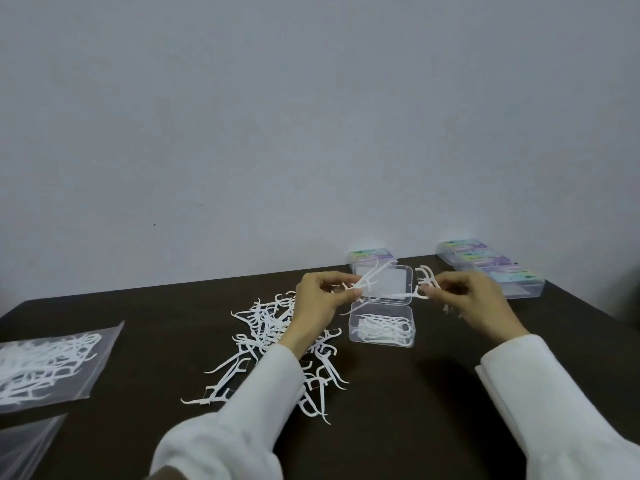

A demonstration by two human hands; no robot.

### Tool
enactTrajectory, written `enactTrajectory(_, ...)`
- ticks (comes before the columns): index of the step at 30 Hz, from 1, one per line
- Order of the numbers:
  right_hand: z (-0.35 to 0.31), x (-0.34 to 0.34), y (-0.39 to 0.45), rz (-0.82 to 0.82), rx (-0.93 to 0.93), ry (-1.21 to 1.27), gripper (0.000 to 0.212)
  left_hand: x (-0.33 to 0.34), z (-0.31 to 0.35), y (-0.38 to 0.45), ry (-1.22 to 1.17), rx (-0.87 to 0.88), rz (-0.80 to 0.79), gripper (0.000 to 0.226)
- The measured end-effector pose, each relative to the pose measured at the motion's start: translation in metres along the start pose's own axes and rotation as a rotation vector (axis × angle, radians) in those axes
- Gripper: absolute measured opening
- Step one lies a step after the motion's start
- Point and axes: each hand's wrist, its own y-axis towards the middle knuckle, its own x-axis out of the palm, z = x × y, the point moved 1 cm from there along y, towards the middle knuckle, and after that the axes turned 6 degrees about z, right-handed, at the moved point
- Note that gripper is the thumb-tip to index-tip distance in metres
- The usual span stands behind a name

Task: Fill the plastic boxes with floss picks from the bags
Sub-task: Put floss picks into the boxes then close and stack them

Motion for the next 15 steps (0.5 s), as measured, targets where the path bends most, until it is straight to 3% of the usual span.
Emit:
enactTrajectory(5, 0.009, -0.012, 0.003, 0.040, -0.001, -0.105, 0.009, 0.005, 0.000, 0.004, -0.047, -0.031, 0.040, 0.018)
enactTrajectory(12, 0.004, 0.001, 0.001, -0.099, -0.044, -0.128, 0.016, 0.011, -0.004, 0.000, 0.003, -0.033, 0.011, 0.019)
enactTrajectory(15, 0.001, 0.010, 0.001, -0.032, -0.098, -0.108, 0.020, 0.014, -0.005, -0.003, 0.054, -0.008, -0.024, 0.019)
